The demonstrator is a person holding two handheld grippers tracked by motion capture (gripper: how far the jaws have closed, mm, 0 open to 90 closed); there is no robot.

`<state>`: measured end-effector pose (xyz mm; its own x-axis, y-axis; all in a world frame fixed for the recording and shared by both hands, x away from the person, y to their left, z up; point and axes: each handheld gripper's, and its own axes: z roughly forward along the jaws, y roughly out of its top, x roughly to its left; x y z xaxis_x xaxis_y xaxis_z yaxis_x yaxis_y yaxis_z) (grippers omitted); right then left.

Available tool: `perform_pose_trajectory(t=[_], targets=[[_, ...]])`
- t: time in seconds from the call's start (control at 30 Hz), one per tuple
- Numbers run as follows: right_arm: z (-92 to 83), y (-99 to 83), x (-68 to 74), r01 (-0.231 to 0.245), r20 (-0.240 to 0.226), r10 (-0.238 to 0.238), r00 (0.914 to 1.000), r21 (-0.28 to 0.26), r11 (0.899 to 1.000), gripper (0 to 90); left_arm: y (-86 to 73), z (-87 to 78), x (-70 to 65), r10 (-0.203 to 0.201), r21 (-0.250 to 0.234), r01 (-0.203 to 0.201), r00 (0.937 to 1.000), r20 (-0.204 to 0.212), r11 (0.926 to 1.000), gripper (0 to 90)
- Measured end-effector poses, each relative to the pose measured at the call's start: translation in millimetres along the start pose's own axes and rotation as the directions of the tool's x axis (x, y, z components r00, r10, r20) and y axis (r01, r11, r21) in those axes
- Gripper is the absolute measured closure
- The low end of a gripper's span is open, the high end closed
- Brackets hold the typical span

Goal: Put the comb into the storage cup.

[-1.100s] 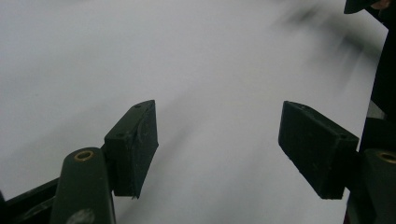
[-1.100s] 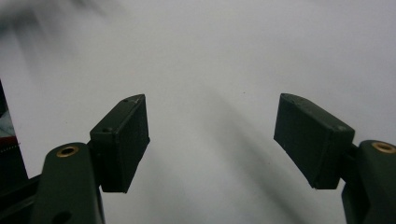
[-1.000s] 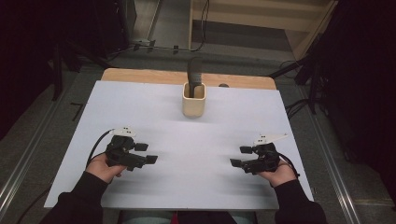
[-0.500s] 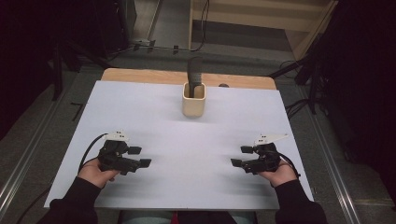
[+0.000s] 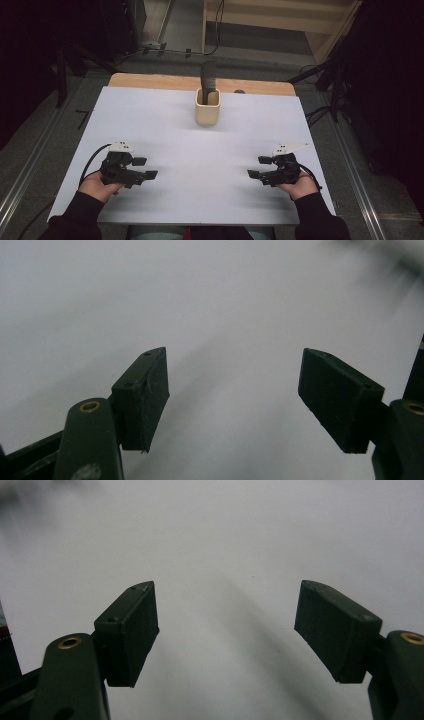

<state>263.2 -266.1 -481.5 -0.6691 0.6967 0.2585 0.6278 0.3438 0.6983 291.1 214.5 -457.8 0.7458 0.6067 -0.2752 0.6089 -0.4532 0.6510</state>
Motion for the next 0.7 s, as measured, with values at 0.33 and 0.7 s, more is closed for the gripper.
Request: perform_pose_trajectory(t=[0.33,0.7], targets=[[0.6,0.0,0.2,0.006,-0.001,-0.006,1.0,0.003,1.0,23.5,-0.4,1.2,1.9,0.001,0.002,-0.001,1.0,0.003,1.0,29.2],[0.5,-0.1,0.2,0.007,-0.001,-0.007,1.0,0.003,1.0,23.5,-0.4,2.0,1.4,0.005,0.019,-0.005,1.0,0.004,0.9998,29.2]])
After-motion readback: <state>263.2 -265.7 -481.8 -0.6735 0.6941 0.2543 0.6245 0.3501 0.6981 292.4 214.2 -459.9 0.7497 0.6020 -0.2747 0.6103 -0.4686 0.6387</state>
